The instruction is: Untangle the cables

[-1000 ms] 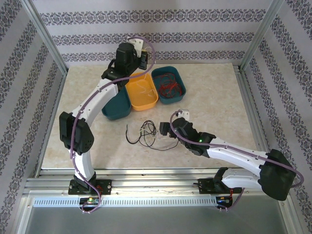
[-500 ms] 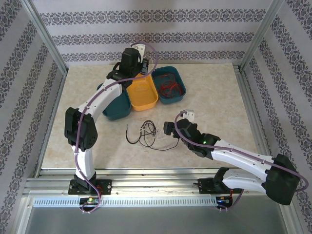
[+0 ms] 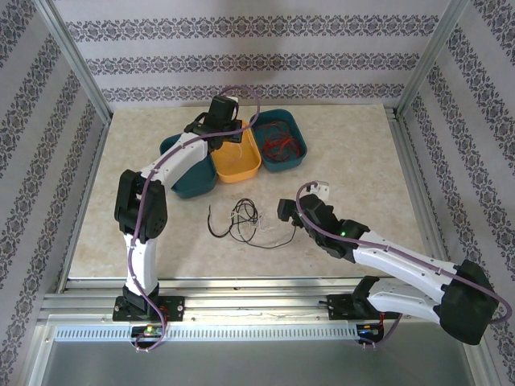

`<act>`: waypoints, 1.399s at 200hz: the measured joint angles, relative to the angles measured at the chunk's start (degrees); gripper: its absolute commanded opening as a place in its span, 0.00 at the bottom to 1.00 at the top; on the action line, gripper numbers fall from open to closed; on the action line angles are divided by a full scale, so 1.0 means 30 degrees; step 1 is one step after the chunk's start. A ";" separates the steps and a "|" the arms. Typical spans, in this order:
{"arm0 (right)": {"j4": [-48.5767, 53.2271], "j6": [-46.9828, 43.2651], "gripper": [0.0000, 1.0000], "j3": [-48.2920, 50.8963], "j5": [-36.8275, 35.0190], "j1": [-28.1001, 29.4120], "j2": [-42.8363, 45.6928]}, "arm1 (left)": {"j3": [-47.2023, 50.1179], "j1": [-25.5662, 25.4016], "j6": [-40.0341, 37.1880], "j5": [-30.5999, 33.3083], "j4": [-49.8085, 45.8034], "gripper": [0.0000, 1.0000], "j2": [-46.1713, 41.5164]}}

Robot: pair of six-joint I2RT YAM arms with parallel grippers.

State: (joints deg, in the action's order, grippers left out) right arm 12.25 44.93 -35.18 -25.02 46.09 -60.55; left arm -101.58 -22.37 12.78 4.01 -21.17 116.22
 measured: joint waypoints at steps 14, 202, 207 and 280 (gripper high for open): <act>0.0168 0.0073 0.98 0.0000 0.0109 -0.0219 0.0022 | 0.0051 0.0000 0.0219 0.0204 -0.0270 0.46 0.0000; 0.1158 0.1719 0.98 0.0328 0.0816 -0.1333 -0.0007 | 1.5103 -0.1355 0.4226 -0.4444 -0.0095 0.57 -1.1111; 0.1224 0.1829 0.98 0.0321 0.0816 -0.1333 -0.0051 | 1.5569 -0.1472 0.4452 -0.4575 -0.0087 0.56 -1.1402; 0.2732 0.2419 0.98 -0.1020 0.1217 -0.1333 -0.2382 | 1.9657 -0.2776 0.8014 -0.5340 0.2769 0.60 -1.3835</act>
State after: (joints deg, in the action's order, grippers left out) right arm 20.45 52.18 -38.24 -21.37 42.09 -67.70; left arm -42.61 -30.70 36.82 -12.01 -12.86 74.72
